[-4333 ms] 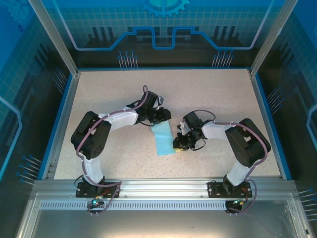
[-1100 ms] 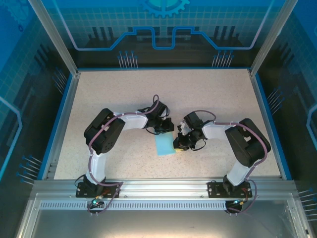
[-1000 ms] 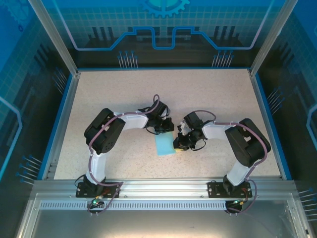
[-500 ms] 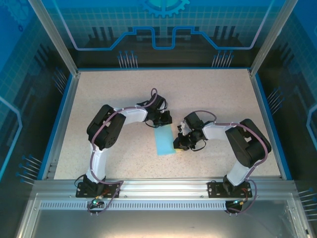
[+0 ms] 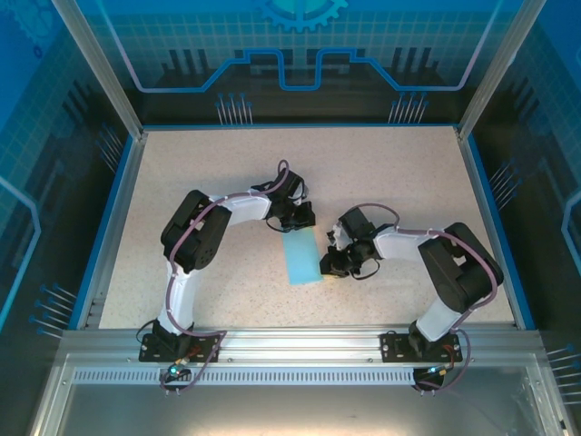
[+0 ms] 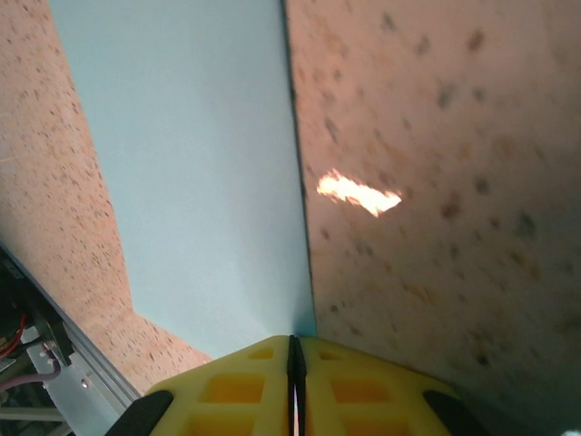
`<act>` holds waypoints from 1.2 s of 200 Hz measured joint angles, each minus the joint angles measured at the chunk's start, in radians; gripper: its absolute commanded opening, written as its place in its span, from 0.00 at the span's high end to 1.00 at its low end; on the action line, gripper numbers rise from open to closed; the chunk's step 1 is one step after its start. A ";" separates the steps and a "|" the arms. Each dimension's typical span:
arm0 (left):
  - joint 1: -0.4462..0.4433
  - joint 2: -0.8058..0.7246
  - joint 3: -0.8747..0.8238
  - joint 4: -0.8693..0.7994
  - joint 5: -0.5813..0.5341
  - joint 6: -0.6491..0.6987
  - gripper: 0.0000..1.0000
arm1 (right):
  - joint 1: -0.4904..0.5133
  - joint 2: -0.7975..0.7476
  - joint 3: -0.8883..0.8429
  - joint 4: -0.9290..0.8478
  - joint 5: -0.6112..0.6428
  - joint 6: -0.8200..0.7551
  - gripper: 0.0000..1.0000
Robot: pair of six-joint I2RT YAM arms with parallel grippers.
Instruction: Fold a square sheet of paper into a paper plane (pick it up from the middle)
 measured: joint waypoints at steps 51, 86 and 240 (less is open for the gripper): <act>0.008 0.001 -0.016 0.034 0.022 0.000 0.96 | 0.005 -0.025 0.122 -0.072 0.048 0.014 0.89; 0.011 0.001 -0.025 0.050 0.035 0.000 0.96 | -0.003 0.116 0.283 -0.037 0.070 0.014 0.89; 0.011 0.001 -0.027 0.056 0.037 0.000 0.95 | 0.063 -0.045 -0.042 0.021 0.042 0.034 0.89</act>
